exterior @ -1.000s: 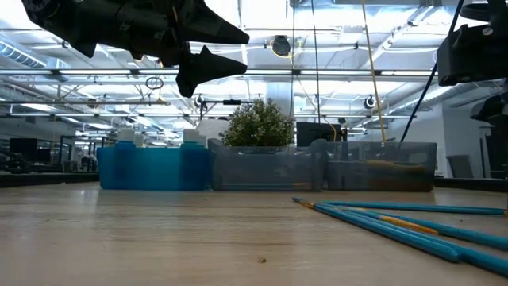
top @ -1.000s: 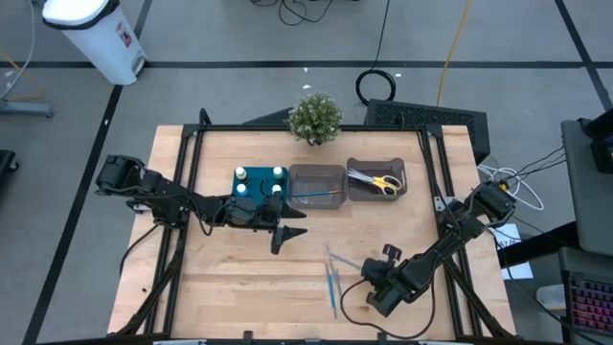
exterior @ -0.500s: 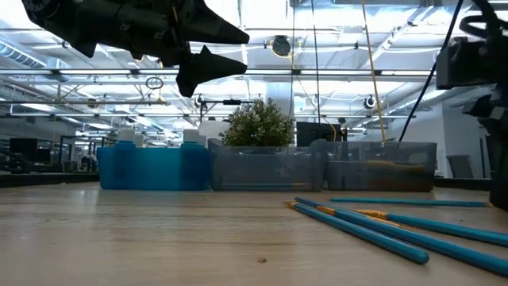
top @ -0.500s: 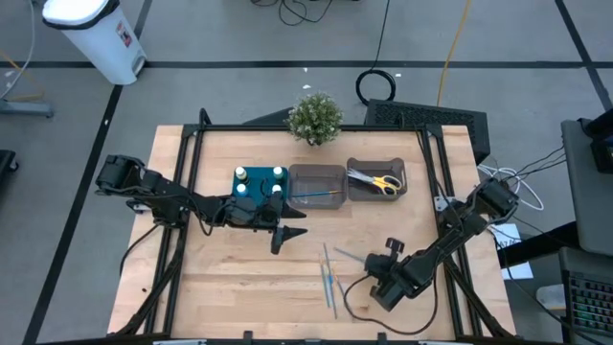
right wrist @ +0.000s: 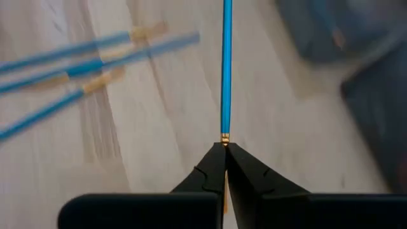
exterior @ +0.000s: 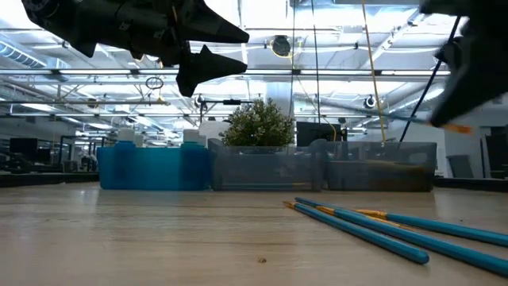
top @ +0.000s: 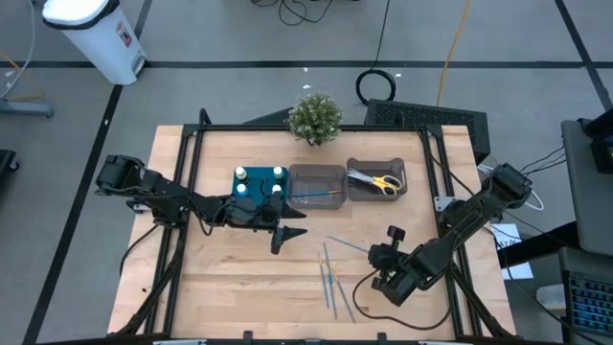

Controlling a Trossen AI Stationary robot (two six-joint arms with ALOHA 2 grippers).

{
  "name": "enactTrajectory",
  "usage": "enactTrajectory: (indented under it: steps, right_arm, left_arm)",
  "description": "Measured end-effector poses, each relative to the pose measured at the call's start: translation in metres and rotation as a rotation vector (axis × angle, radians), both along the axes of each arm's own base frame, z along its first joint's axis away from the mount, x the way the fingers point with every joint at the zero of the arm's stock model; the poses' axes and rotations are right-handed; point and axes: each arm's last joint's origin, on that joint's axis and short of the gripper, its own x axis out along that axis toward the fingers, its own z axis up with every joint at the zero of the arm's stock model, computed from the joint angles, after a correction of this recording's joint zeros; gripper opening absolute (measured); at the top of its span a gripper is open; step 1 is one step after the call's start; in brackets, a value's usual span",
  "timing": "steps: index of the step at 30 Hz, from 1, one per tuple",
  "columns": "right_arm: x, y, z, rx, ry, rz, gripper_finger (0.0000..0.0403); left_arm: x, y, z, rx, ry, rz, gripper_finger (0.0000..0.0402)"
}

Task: Pick & Place Paint Supplies
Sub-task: Put the paint brush into the left black bin

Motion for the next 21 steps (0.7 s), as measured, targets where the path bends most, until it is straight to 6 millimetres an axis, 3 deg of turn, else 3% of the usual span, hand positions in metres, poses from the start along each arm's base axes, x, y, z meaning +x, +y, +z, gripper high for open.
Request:
enactTrajectory:
  steps: [12,21]
  right_arm:
    - [0.025,-0.006,0.006,-0.054,-0.090,0.108,0.0000]
    - [0.029,-0.008,0.008,-0.068,-0.101,0.125,0.0000]
  left_arm:
    - [0.005,-0.015,-0.021,0.034,0.069,-0.059,0.0246]
    - [0.028,-0.025,-0.016,0.191,0.033,-0.169,0.0246]
